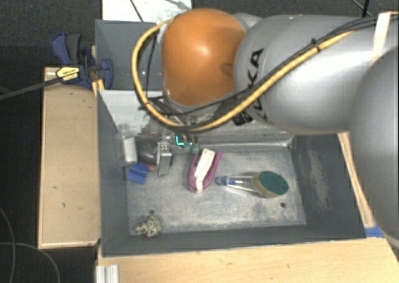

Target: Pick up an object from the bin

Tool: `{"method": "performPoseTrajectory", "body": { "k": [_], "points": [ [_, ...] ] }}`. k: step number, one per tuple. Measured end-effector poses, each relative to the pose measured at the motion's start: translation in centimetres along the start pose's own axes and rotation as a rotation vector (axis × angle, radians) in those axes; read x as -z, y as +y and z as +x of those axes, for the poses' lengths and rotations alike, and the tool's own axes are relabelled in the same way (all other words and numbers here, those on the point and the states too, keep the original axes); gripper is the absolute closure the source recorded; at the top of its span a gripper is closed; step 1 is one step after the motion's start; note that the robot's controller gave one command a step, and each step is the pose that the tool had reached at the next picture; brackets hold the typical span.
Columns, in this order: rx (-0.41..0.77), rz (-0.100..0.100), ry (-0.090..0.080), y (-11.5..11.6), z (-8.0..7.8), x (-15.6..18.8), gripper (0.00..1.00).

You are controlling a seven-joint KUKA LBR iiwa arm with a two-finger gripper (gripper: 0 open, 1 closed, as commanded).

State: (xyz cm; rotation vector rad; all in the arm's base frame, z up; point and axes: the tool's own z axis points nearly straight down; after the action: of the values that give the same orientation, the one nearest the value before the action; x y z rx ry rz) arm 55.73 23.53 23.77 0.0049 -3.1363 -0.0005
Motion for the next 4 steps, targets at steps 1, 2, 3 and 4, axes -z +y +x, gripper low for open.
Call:
{"method": "performPoseTrajectory", "body": {
  "k": [1, 2, 3, 4],
  "points": [
    [0.332, -0.001, -0.009, 2.0, -1.7, -16.5, 0.0],
    [0.458, 0.0, -0.013, 0.5, -2.7, -13.5, 0.0],
    [0.272, 0.0, -0.005, 1.1, -1.4, -13.7, 0.0],
    [0.199, 0.0, -0.003, 1.6, 0.0, -16.8, 0.0]
  ]
}}
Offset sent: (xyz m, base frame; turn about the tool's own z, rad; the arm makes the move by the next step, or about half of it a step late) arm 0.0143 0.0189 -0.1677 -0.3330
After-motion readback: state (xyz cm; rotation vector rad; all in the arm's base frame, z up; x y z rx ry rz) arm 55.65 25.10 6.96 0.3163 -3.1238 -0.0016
